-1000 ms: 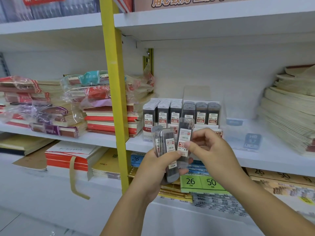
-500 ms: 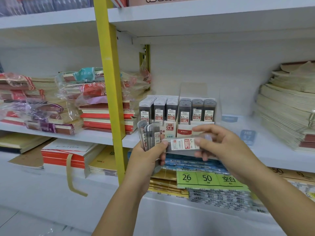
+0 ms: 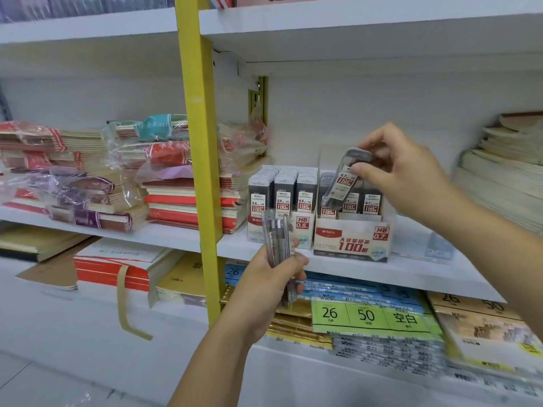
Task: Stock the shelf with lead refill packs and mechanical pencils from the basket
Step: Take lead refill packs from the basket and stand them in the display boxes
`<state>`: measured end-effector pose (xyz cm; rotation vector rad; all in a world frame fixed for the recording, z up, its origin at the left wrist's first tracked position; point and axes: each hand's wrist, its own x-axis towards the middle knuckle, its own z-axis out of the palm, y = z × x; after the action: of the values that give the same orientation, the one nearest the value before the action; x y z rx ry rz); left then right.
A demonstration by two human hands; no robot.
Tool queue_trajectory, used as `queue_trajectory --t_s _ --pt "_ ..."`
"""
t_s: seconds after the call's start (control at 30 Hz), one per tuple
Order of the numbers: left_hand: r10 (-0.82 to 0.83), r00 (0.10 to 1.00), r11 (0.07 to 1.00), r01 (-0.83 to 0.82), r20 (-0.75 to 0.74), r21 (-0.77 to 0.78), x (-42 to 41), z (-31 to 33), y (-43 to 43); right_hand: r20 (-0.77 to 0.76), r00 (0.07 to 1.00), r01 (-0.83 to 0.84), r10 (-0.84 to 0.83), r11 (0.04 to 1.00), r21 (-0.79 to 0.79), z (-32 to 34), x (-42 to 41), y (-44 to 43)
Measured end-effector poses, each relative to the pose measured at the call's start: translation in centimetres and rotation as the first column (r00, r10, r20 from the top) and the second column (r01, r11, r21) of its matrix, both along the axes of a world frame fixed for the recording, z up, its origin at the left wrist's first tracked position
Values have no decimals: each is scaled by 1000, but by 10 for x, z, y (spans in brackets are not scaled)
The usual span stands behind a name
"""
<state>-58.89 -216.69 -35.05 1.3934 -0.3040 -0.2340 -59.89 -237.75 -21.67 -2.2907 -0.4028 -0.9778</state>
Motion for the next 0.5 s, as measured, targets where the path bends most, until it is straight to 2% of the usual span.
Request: queue_trajectory --t_s 0.13,0.23,0.33,0.5 --pt "-29 1000 1000 29 5 2 -1 -1 2 -70 997 19 -28 991 -131 -1 14 4" --pt "-59 998 998 59 21 7 -1 -3 4 -111 993 15 -32 988 -154 -3 19 4" --pt "-99 995 993 99 3 -62 -1 -1 3 -124 991 29 -51 984 -173 -6 24 4" --pt "-168 985 969 161 -27 -186 -1 -1 2 -81 979 149 -189 924 -353 -22 29 0"
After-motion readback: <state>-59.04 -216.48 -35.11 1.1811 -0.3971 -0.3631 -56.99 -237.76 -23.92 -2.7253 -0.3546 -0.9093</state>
